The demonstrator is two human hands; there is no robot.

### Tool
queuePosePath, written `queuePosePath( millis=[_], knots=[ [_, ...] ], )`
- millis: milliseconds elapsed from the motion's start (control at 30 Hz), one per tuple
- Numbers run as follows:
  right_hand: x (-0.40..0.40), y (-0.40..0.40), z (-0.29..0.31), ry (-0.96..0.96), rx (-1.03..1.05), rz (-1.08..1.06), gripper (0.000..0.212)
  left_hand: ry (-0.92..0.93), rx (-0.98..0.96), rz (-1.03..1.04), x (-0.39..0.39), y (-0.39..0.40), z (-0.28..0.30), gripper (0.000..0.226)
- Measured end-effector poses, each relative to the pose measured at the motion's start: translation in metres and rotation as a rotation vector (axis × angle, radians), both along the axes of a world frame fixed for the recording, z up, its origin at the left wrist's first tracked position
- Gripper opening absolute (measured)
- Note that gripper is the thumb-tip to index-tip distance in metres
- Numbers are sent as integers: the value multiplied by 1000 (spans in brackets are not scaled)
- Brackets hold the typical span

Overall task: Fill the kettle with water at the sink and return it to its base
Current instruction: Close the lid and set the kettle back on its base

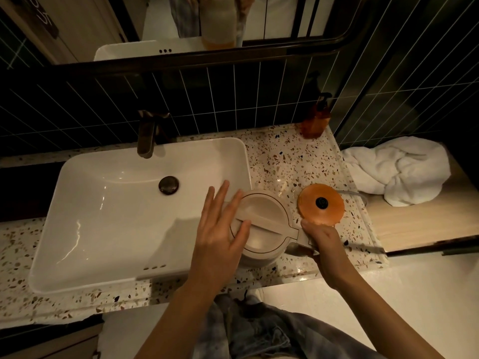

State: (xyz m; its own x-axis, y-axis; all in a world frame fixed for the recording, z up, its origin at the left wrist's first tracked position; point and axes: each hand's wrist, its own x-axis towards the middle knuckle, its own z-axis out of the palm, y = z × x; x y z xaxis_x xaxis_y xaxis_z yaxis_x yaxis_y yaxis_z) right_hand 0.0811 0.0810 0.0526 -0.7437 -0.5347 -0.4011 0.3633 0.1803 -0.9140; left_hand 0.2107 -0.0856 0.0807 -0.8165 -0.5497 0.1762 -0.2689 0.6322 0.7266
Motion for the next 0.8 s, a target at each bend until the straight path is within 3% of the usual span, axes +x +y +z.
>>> queuePosePath(
  millis=[167, 300, 400, 567, 800],
  knots=[
    [1, -2, -2, -61, -20, -47, 99, 38, 508, 170, 4, -4, -1, 88],
    [4, -3, -7, 12, 73, -77, 106, -38, 797, 174, 4, -8, -8, 83],
    [7, -5, -6, 29, 117, -127, 101, -97, 863, 79, 6, -11, -7, 60],
    [11, -7, 0, 0, 95, -197, 108, -93, 911, 67, 4, -15, -5, 67],
    [12, -9, 5, -51, 96, -205, 61, -94, 931, 82, 4, -14, -5, 66]
  ],
)
